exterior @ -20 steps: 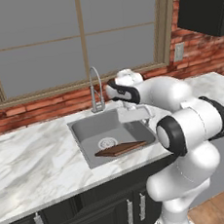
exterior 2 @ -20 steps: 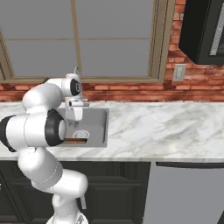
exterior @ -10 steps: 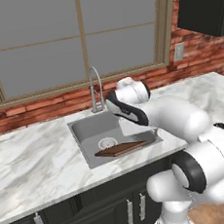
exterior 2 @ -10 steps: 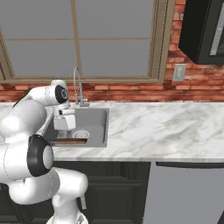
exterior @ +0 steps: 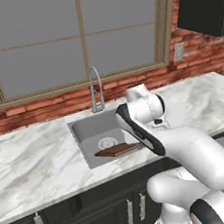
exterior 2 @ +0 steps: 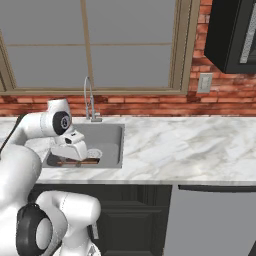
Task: Move the cutting board and knife to the sink. Then move spray from the cabinet to the counter.
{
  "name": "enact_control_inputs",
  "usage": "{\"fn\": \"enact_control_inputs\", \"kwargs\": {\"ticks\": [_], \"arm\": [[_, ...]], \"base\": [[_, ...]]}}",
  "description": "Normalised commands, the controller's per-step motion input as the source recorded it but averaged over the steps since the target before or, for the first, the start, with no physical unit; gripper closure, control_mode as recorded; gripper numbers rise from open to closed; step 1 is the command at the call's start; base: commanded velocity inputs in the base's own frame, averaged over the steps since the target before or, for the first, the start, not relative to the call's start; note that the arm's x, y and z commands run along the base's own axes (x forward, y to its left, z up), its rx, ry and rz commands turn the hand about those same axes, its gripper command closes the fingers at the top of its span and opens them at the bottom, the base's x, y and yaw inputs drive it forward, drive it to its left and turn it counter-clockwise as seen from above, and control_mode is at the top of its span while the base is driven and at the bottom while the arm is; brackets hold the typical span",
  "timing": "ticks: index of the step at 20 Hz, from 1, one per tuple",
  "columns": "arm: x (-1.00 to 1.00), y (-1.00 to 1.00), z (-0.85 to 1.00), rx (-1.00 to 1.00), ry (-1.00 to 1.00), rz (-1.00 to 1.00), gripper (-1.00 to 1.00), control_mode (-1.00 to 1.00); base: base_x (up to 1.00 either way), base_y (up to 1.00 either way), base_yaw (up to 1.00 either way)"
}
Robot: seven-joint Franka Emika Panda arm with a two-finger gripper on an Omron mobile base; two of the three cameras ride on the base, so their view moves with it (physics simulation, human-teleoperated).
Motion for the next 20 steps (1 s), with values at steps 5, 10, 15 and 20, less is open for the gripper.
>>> {"fn": "enact_control_inputs", "kwargs": {"ticks": [5,10,15,20], "arm": [[-0.65,-0.21,0.35,0.12,-0.2,0.37,-1.0,-1.0],[-0.67,-0.15,0.17,0.0,-0.23,0.57,-1.0,-1.0],[-0.07,-0.58,0.0,0.04,-0.14,0.44,-1.0,-1.0],[0.0,-0.25,0.0,0.06,0.0,0.03,-1.0,-1.0]], "base": [[0.0,0.0,0.0],[0.0,0.0,0.0],[0.0,0.0,0.0],[0.0,0.0,0.0]]}}
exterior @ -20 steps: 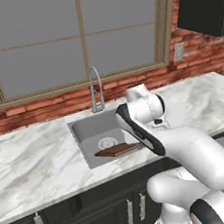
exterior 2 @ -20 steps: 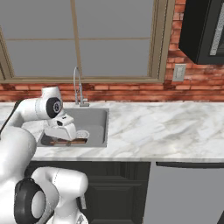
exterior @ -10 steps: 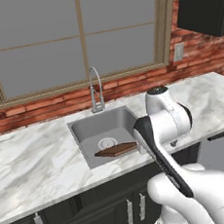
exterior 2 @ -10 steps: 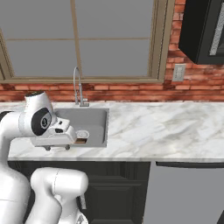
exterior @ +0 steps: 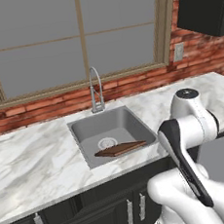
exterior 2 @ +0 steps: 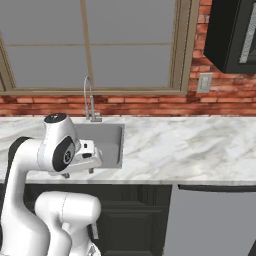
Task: Move the cutting board and knife to the sink. Then move spray from the cabinet to the counter.
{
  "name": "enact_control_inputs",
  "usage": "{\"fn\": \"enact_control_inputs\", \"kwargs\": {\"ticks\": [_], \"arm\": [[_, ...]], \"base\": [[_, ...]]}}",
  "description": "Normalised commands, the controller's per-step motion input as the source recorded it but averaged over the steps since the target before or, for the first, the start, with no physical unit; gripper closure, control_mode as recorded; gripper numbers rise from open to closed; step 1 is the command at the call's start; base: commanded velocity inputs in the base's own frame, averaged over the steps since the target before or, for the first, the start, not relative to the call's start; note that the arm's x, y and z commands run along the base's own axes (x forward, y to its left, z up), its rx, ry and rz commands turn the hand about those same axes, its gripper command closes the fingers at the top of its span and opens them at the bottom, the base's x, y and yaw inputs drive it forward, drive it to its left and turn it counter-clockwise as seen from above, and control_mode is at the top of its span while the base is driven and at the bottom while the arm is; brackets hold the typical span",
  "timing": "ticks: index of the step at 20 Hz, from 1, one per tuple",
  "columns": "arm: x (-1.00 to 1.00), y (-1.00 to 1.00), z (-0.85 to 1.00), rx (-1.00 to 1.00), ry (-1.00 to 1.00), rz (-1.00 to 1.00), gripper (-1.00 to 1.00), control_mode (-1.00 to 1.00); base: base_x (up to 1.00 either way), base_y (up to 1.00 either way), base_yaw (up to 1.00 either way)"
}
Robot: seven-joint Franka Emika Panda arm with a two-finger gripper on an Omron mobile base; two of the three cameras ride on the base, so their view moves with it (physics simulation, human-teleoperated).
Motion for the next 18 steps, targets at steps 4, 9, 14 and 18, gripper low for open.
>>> {"fn": "enact_control_inputs", "kwargs": {"ticks": [4,9,14,18], "arm": [[0.0,0.0,0.0,0.0,0.0,0.0,-1.0,-1.0],[-0.1,-0.11,0.0,0.01,-0.04,-0.14,-1.0,1.0],[0.0,0.0,0.0,0.0,0.0,0.0,-1.0,1.0],[0.0,0.0,0.0,0.0,0.0,0.0,-1.0,1.0]], "base": [[0.0,0.0,0.0],[-0.08,-0.1,-0.05],[-0.71,-0.91,-0.34],[-0.6,-0.86,-0.45]]}}
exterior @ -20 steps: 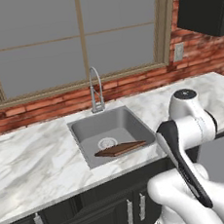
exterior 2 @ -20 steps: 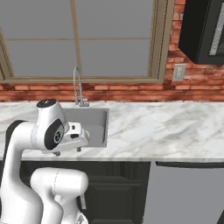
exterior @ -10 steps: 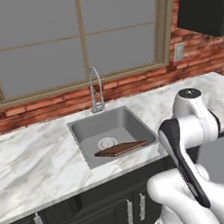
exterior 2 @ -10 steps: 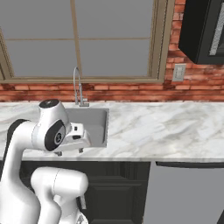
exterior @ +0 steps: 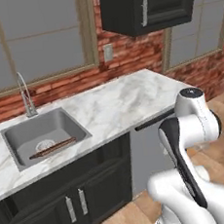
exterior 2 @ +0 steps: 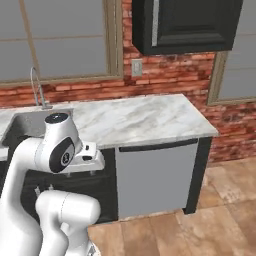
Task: Move the cutting board and knife to the sink. Then move spray from the cabinet to the counter.
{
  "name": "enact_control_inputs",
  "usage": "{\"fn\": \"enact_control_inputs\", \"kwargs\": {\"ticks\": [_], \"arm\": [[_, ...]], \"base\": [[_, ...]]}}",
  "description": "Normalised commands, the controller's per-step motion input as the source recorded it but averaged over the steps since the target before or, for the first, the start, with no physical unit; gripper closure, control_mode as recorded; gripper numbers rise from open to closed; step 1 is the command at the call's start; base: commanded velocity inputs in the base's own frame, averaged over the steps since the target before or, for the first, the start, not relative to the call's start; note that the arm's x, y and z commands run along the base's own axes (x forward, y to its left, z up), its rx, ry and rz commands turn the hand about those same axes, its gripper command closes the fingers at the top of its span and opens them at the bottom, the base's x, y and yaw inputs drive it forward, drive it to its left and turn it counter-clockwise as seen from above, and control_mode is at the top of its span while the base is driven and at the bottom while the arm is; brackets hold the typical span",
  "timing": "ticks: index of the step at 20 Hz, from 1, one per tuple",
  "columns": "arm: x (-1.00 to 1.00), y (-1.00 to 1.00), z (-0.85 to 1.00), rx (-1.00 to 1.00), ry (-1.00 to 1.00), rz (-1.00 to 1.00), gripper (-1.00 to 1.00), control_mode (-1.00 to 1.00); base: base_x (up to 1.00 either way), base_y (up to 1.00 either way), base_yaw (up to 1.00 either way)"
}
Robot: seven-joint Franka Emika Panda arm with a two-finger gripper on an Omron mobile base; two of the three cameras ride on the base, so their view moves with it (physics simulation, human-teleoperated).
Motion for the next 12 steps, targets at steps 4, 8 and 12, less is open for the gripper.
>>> {"fn": "enact_control_inputs", "kwargs": {"ticks": [4,8,12], "arm": [[0.0,0.0,0.0,0.0,0.0,0.0,-1.0,1.0],[0.0,0.0,0.0,0.0,0.0,0.0,-1.0,1.0],[0.0,0.0,0.0,0.0,0.0,0.0,-1.0,1.0]], "base": [[-0.06,-0.88,-0.72],[0.0,-0.89,-0.76],[0.0,-0.84,-0.78]]}}
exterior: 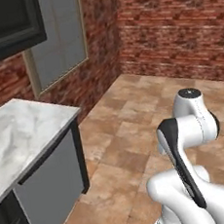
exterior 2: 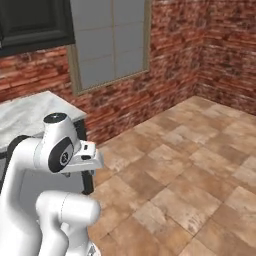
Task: Move the cutting board and knife to the sink. Then move spray from the cabinet to the counter.
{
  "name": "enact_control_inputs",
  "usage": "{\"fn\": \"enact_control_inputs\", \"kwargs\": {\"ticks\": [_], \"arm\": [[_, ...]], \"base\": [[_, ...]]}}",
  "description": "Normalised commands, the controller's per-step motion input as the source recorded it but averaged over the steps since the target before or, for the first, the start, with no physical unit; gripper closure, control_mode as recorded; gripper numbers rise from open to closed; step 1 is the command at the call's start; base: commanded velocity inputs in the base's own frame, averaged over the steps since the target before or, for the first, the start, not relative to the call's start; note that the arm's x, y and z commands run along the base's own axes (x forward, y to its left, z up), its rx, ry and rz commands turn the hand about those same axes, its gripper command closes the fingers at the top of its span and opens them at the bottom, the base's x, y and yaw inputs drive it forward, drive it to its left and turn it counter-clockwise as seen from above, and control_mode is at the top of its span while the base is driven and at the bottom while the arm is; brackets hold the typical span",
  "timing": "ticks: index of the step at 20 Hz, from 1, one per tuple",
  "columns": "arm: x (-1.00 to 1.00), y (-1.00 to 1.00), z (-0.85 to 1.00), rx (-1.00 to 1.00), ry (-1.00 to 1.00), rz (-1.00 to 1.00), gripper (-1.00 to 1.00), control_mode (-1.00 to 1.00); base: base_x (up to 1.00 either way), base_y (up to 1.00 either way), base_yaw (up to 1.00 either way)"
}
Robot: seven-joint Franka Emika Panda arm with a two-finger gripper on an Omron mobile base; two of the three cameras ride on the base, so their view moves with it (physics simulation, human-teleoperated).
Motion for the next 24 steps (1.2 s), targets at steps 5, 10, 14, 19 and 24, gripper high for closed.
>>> {"fn": "enact_control_inputs", "kwargs": {"ticks": [5,10,14,19,24], "arm": [[0.0,0.0,0.0,0.0,0.0,0.0,-1.0,1.0],[0.0,0.0,0.0,0.0,0.0,0.0,-1.0,1.0],[0.0,0.0,0.0,0.0,0.0,0.0,-1.0,1.0],[0.0,0.0,0.0,0.0,0.0,0.0,-1.0,1.0],[0.0,0.0,0.0,0.0,0.0,0.0,-1.0,1.0]], "base": [[0.0,-0.8,-0.8],[0.0,-0.84,-0.79],[0.0,-0.84,-0.79],[0.0,-0.88,-0.77],[0.0,-0.93,-0.76]]}}
